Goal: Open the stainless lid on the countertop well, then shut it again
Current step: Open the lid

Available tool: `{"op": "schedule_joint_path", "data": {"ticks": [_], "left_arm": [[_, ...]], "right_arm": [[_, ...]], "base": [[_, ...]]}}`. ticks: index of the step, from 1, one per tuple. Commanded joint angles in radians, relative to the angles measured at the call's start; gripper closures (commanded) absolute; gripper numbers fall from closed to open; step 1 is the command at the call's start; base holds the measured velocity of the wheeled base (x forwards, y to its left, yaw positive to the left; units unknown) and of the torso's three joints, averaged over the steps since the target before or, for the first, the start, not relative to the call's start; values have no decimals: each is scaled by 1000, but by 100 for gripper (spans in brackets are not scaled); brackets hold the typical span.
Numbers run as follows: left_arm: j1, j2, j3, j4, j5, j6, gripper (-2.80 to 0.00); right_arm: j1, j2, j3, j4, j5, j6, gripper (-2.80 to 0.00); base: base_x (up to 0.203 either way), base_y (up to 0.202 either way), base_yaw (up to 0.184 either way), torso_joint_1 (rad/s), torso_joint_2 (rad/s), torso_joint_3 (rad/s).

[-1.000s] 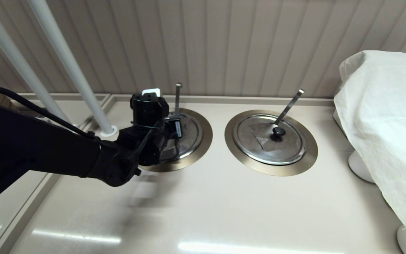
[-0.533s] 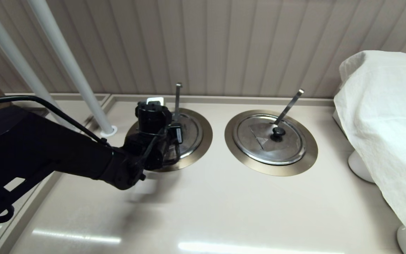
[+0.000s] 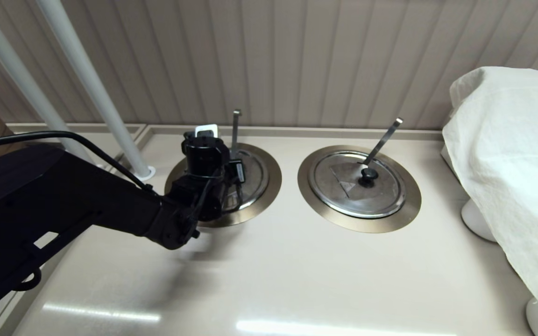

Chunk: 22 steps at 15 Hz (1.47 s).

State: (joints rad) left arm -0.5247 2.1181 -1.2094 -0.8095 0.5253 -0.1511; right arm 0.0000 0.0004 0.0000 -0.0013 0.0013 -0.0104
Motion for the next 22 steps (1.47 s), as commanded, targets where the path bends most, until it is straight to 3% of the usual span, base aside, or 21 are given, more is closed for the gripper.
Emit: {"op": "schedule_joint_path", "data": {"ticks": [1,7,8,18,22], "left_arm": [[0,5,2,1,4,-1,0],[0,10,-4,7,9,-1,0],[0,10,2,9,16,1,-280],[11,179,-119,-64,26,-3,-280],[22,229,-173,-73,91,-1,-280]], "right_arm": [[0,0,0,0,0,0,-280],[0,1,0,0,0,0,-280],[0,0,0,0,0,0,-280],[0,1,0,0,0,0,-280],[0,0,0,0,0,0,-280]], "base": [[0,0,0,0,0,0],[0,0,0,0,0,0],[0,0,0,0,0,0],[0,0,0,0,0,0],[0,0,0,0,0,0]]}}
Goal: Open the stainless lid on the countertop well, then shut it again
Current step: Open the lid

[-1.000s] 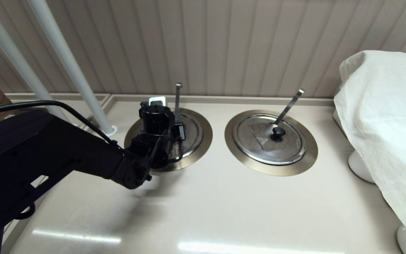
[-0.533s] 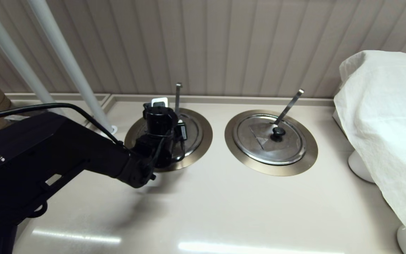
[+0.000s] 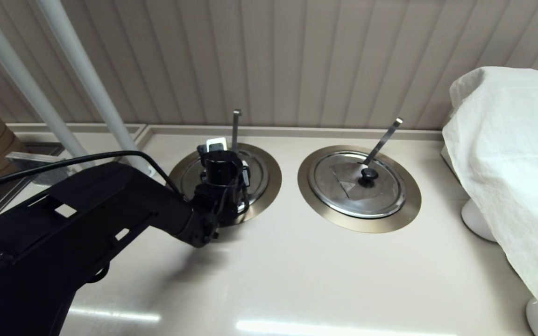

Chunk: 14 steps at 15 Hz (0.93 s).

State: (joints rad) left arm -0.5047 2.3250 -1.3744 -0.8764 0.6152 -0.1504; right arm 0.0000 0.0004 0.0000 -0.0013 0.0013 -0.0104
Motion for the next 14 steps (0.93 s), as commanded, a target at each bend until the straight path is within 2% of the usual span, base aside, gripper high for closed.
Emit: {"op": "schedule_joint_path", "data": {"ticks": [1,2,10,14], "left_arm": [[6,22,-13,-6,19,-2,-280],[9,22,-23,-7,34,-4,-280],[5,45,-12,-38,35,1,-280],[5,46,21,-39,36,32,-280]], "right_arm": [[0,1,0,1,0,0,-280],[0,0,0,0,0,0,-280],[0,1,0,0,0,0,-280],[0,1,0,0,0,0,-280]], "base": [[0,0,0,0,0,0],[0,0,0,0,0,0],[0,0,0,0,0,0],[0,0,0,0,0,0]]}}
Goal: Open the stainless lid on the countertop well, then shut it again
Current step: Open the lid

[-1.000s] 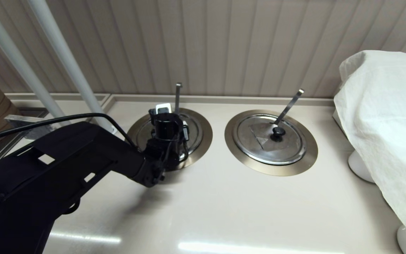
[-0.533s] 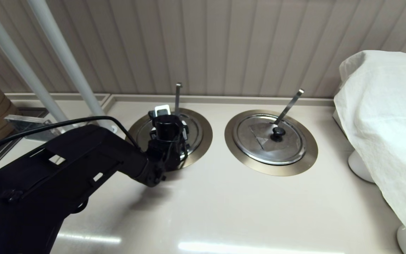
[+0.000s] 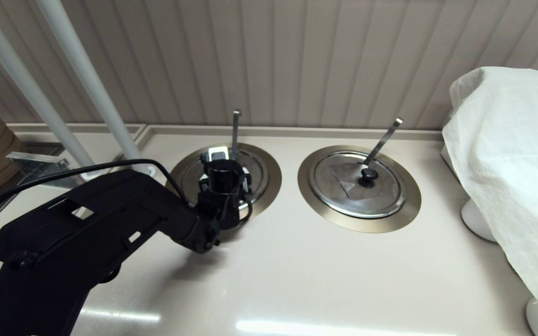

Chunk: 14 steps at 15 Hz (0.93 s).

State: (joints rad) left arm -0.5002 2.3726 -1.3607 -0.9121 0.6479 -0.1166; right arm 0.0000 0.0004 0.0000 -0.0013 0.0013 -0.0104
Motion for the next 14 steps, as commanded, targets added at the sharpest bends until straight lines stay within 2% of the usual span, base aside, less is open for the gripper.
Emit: {"op": "schedule_joint_path", "data": {"ticks": [1,14], "left_arm": [[-1,1,8,-4,5,2,-280],[3,-29,15,-5,22,3,-280]], "right_arm": [[0,1,0,0,0,0,-280],[0,1,0,0,0,0,-280]], "base": [[0,0,0,0,0,0],[0,0,0,0,0,0]]}}
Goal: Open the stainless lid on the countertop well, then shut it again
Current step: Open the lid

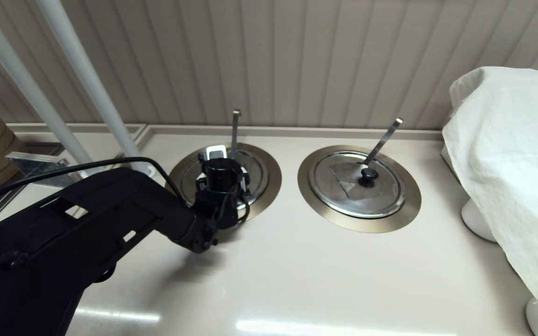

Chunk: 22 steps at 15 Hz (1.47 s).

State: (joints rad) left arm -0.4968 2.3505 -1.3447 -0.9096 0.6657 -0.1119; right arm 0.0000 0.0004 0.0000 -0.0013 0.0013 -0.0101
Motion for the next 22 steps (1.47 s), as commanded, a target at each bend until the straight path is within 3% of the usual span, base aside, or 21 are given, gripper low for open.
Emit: {"op": "schedule_joint_path", "data": {"ticks": [1,8,18,22], "left_arm": [[0,-10,-1,-8,5,-2,-280],[14,-26,2,-8,6,-2,-280],[27,-95,62,-8,57,-1,-280],[26,-111,55,-8,56,63,-280]], "right_arm": [[0,1,0,0,0,-1,-280],[0,1,0,0,0,-1,-280],[0,1,0,0,0,-1,-280],[0,0,0,0,0,-1,-280]], "base": [[0,0,0,0,0,0],[0,0,0,0,0,0],[0,0,0,0,0,0],[0,0,0,0,0,0]]}}
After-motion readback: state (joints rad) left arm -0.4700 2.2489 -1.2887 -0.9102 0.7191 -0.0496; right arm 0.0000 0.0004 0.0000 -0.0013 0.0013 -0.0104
